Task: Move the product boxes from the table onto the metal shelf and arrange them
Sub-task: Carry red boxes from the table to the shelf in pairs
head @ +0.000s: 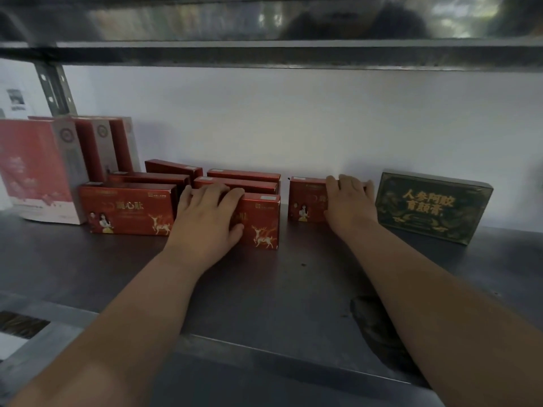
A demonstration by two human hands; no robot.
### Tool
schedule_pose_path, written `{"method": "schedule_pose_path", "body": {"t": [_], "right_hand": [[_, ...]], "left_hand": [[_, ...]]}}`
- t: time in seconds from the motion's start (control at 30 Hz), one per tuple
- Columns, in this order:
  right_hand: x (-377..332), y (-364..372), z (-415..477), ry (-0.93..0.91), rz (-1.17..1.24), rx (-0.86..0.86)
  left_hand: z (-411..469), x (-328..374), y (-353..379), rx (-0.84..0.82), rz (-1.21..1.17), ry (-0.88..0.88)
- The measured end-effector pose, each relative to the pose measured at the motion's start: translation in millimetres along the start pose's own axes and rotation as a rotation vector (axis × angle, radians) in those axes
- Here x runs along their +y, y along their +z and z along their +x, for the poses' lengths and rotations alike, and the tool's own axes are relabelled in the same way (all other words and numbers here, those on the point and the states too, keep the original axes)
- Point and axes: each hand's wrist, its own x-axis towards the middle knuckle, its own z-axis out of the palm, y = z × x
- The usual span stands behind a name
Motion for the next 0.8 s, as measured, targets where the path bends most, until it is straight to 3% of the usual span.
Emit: {"method": "schedule_pose_path", "body": {"t": [0.3, 0.47, 0.5, 0.57, 0.67, 0.8], "right_hand": [[-0.6, 3.5, -11.8, -0.016, 0.015, -0.029], [6.4, -9.1, -33.3, -0.102, 0.089, 0.036], [7.9, -11.6, -39.3, -0.132, 0.113, 0.053], [10.2, -15.0, -52.4, -0.181, 0.160, 0.028], [11.6, -15.9, -74.0, -0.203, 0.244, -0.176], [12.5, -28.8, -107.5, -0.119, 0.309, -0.381]], "left_hand": [[-3.9, 2.0, -2.8, 0.004, -0.038, -0.019], [-8.6, 10.3, -13.1, 0.221, -0.095, 0.062], [-10.2, 13.7, -16.5, 0.199, -0.134, 0.092], [-13.5, 22.2, -24.9, 0.000, -0.198, 0.138], [-19.7, 34.0, -25.7, -0.273, -0.163, 0.256], [-29.2, 42.5, -25.7, -0.460, -0.291, 0.239]]}}
